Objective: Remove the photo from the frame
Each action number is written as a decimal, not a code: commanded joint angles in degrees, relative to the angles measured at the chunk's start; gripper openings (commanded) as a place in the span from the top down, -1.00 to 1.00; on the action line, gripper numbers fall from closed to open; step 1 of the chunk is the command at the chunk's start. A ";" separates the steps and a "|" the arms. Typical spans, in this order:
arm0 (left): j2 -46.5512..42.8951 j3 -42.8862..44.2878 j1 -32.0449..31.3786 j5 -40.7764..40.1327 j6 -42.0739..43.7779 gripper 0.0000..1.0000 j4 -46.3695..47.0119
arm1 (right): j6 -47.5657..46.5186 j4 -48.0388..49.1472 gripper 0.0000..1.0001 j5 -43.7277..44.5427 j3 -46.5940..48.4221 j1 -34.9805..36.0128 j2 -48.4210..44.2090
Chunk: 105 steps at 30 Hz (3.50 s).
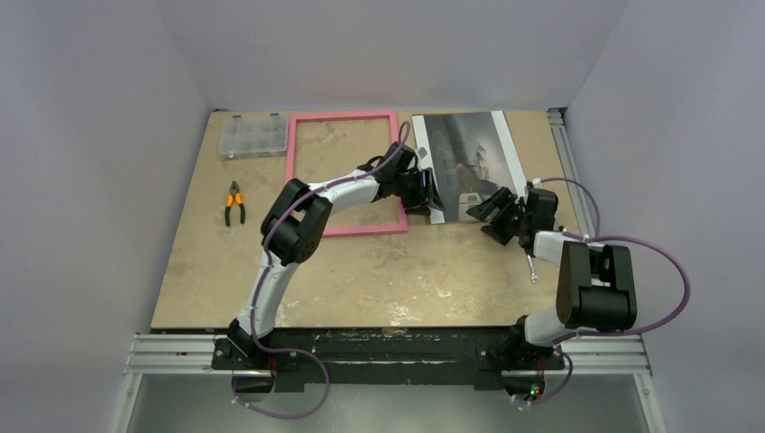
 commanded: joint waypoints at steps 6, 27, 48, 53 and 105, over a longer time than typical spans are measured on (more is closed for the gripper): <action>1.21 1.42 -0.78 0.43 1.09 -0.04 0.86 | 8.87 10.37 -0.43 -0.21 -4.74 4.67 2.60; -1.27 -1.17 -0.79 -1.08 2.42 -0.20 0.40 | 22.93 27.13 -0.42 -7.05 -6.57 4.98 4.28; -20.92 -14.80 2.63 -1.89 -1.51 -0.45 8.23 | -28.25 -26.66 -0.50 37.86 14.45 24.99 -5.10; -28.94 -24.13 5.87 -2.68 -6.76 -0.40 13.32 | -29.42 -27.70 -0.51 44.90 14.98 30.32 -4.86; -25.68 -40.36 5.54 4.57 -21.54 0.11 36.37 | -50.26 -20.69 -0.25 69.30 24.73 45.17 7.49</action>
